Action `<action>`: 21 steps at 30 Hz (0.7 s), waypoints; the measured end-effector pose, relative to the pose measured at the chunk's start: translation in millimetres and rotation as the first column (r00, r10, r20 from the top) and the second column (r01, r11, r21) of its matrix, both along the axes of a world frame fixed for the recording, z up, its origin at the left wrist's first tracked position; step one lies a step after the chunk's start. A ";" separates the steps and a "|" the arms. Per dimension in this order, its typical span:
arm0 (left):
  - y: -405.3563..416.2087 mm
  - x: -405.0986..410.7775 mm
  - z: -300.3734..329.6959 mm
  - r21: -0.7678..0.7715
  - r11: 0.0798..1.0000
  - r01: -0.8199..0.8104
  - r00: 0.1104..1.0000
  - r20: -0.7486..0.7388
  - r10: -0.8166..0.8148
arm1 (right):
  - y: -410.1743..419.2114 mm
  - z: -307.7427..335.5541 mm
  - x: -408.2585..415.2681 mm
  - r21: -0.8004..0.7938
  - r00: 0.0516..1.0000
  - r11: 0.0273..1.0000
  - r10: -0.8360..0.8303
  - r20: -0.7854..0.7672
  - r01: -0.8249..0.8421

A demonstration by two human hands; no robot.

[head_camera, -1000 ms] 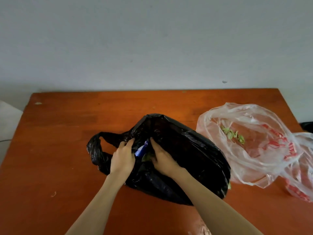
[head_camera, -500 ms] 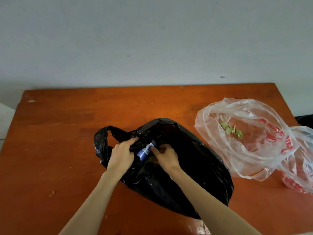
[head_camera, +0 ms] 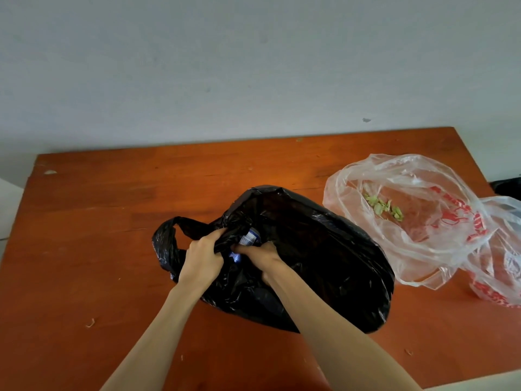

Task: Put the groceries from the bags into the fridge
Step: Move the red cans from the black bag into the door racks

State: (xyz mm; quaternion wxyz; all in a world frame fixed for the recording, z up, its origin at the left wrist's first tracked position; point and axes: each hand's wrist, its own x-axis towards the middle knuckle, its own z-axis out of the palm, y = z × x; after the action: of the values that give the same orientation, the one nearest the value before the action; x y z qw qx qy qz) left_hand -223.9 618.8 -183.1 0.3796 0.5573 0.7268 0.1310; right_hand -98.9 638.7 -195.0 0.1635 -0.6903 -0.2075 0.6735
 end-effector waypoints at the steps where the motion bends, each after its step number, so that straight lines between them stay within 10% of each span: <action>1: -0.9 0.0 0.4 -0.002 1.000 0.004 1.000 -0.002 -0.004 | -0.5 0.7 0.0 -0.011 1.000 1.000 -0.020 -0.014 0.020; 21: -12.7 -9.4 11.8 -0.058 0.996 -0.070 0.990 0.116 0.076 | -6.4 1.4 -8.2 0.090 0.978 0.979 0.169 0.119 -0.180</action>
State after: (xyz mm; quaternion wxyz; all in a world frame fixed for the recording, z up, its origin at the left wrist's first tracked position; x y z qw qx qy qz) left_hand -233.3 606.1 -171.2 0.4317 0.5111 0.7263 0.1578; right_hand -107.0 632.3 -193.6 0.1261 -0.6967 -0.3097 0.6347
